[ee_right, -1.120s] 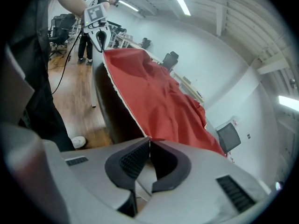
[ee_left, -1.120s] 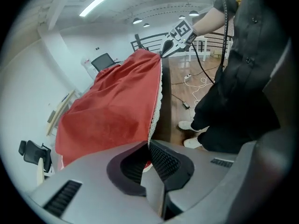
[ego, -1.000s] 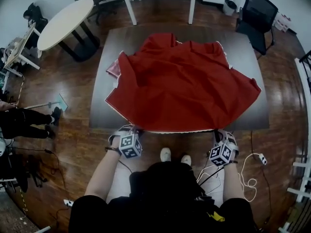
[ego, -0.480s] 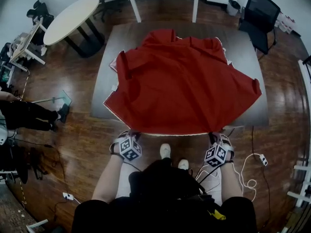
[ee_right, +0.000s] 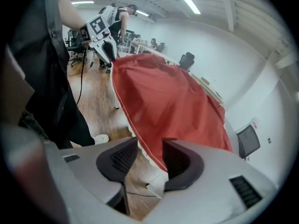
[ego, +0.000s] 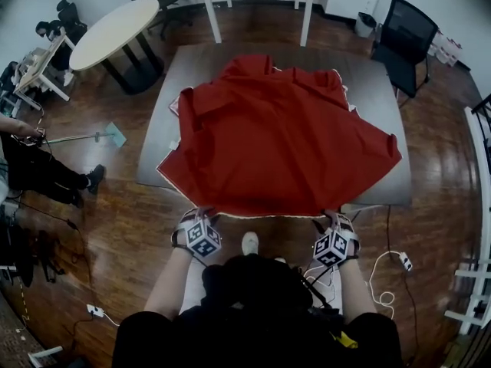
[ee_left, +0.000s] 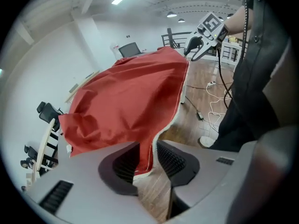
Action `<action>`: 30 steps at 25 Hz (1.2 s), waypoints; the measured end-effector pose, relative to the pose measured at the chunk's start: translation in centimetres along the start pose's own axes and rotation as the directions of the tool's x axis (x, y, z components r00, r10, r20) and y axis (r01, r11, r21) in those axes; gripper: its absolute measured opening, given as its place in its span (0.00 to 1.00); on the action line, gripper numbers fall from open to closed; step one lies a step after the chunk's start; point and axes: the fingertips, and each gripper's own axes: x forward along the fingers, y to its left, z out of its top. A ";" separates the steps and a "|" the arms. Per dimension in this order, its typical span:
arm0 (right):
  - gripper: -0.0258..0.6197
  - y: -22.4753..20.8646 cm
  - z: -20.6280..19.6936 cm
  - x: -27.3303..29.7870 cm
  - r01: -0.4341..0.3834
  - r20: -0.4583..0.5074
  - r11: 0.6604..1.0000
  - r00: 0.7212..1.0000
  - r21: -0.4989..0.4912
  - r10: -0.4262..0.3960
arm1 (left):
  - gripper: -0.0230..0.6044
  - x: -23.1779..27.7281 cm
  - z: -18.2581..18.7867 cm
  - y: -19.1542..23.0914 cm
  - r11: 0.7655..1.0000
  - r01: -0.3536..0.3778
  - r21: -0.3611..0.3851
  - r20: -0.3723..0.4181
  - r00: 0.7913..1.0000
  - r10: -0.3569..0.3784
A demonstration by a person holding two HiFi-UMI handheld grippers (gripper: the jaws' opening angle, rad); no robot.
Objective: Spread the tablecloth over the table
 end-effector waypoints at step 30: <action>0.27 5.2 28.7 9.1 -0.123 0.222 0.992 0.968 0.014 0.117 | 0.35 0.2 -11.9 23.7 0.851 -0.192 -0.489 -0.048 0.980 0.193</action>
